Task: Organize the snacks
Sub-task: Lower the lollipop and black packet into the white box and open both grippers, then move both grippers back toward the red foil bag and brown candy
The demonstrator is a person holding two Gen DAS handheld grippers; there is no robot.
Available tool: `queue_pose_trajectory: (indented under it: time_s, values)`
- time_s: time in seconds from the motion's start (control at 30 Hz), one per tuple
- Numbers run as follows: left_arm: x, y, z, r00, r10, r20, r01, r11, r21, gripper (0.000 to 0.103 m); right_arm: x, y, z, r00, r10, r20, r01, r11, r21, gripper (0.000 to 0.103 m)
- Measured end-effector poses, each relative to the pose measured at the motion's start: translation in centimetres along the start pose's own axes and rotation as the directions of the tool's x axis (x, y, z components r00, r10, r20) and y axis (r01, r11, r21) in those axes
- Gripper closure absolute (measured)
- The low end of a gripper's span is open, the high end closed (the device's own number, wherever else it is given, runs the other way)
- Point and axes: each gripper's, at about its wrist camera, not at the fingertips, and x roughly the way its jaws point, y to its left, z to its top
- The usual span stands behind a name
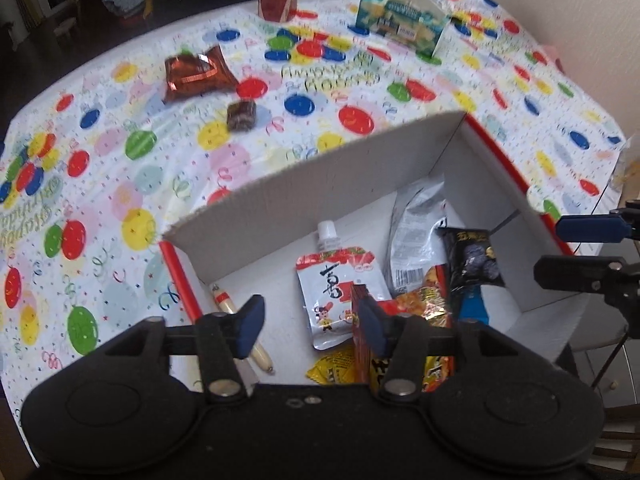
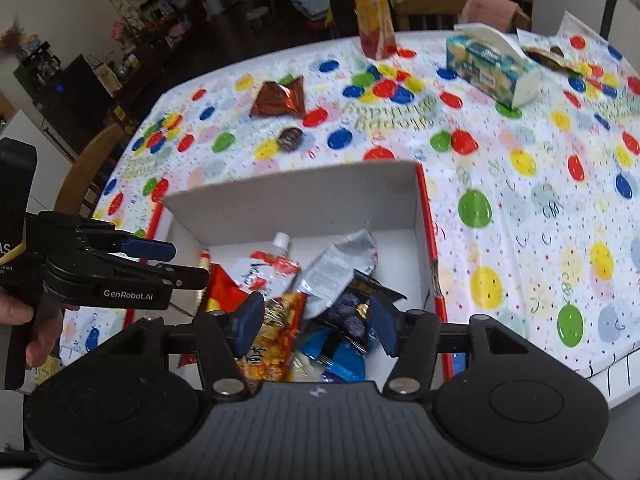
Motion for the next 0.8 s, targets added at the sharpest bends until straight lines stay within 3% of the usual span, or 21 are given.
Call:
queue_pose_trajectory:
  time_s: [0.13, 0.23, 0.43, 0.53, 0.8]
  values:
    - [-2.1, -0.1, 0.0, 0.998, -0.014, 0.054, 0.013, 1.000, 0.006, 0.038, -0.9, 1.1, 0.5, 1.000, -0.003, 0.021, 0.004, 1.000, -0.025, 0.046]
    - [-3.7, -0.2, 0.2, 0.995, -0.014, 0.103, 0.013, 1.000, 0.008, 0.027, -1.5, 1.7, 0.9, 0.999, 0.004, 0.037, -0.002, 0.999, -0.042, 0.035]
    - [-6.3, 0.3, 1.4, 0.982, 0.002, 0.189, 0.001, 1.000, -0.017, 0.020, -2.2, 3.0, 3.1, 0.998, 0.019, 0.066, -0.014, 0.997, -0.074, 0.033]
    - [-7.1, 1.0, 2.4, 0.975, 0.015, 0.221, -0.006, 0.999, -0.038, 0.017, -2.2, 3.3, 5.0, 0.996, 0.020, 0.088, -0.013, 0.996, -0.084, 0.024]
    - [-6.4, 2.9, 7.1, 0.962, 0.075, 0.261, -0.054, 0.995, -0.084, 0.009, -0.1, 2.4, 11.7, 0.994, 0.020, 0.104, -0.008, 0.993, -0.118, 0.023]
